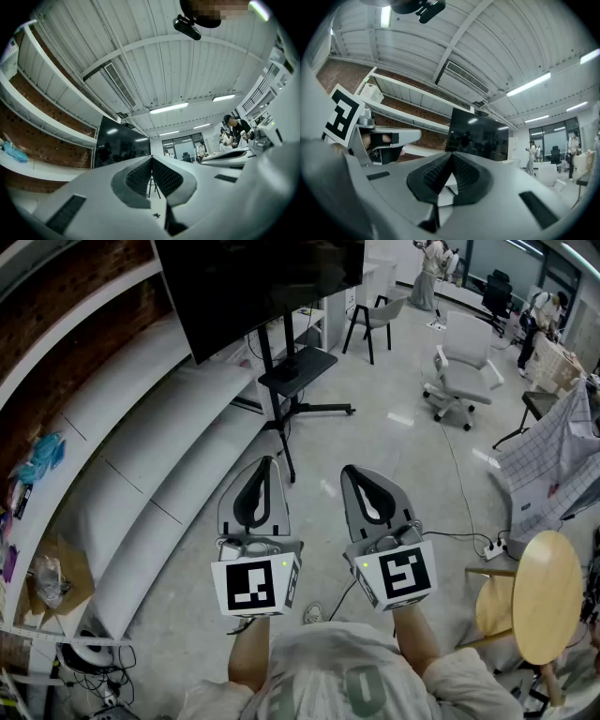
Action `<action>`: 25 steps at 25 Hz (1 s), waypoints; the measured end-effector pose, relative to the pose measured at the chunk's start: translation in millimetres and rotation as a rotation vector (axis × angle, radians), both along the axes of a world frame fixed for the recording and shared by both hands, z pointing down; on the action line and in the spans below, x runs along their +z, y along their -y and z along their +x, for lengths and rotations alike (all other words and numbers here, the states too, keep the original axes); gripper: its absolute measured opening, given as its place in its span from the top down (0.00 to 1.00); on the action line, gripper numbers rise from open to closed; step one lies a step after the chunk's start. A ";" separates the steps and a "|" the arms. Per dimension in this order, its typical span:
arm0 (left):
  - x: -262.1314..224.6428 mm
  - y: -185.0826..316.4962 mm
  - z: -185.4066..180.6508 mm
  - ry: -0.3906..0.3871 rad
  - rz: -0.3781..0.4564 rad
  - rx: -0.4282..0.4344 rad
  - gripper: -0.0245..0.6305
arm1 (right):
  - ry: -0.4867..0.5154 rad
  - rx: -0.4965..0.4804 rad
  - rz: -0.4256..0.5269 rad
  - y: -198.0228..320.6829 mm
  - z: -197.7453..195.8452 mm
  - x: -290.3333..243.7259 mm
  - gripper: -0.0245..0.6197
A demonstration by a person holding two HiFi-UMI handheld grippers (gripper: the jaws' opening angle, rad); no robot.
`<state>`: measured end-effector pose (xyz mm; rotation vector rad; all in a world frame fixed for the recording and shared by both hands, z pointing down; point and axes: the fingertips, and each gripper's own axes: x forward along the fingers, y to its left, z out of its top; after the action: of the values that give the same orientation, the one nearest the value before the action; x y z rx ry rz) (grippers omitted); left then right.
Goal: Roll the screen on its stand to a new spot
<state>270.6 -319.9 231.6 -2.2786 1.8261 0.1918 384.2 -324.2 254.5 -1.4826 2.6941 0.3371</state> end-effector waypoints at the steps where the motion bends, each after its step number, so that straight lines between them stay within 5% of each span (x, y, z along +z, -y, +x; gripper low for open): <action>1: 1.9 1.1 -1.9 -0.001 -0.001 0.001 0.94 | -0.002 0.000 -0.002 1.0 -2.1 1.7 0.93; 8: 19.4 11.0 -23.5 -0.025 -0.039 0.008 0.94 | -0.029 -0.010 -0.037 10.8 -24.7 18.0 0.93; 18: 19.7 28.5 -90.1 -0.093 -0.026 0.000 0.94 | 0.008 0.021 -0.047 29.0 -67.1 26.3 0.93; 25: 14.7 57.7 -100.4 -0.095 0.014 0.032 0.94 | 0.014 0.030 -0.031 61.8 -75.6 18.7 0.93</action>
<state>170.1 -377.6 246.3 -2.3271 1.8281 0.3220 308.6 -386.0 273.2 -1.5291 2.6806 0.2871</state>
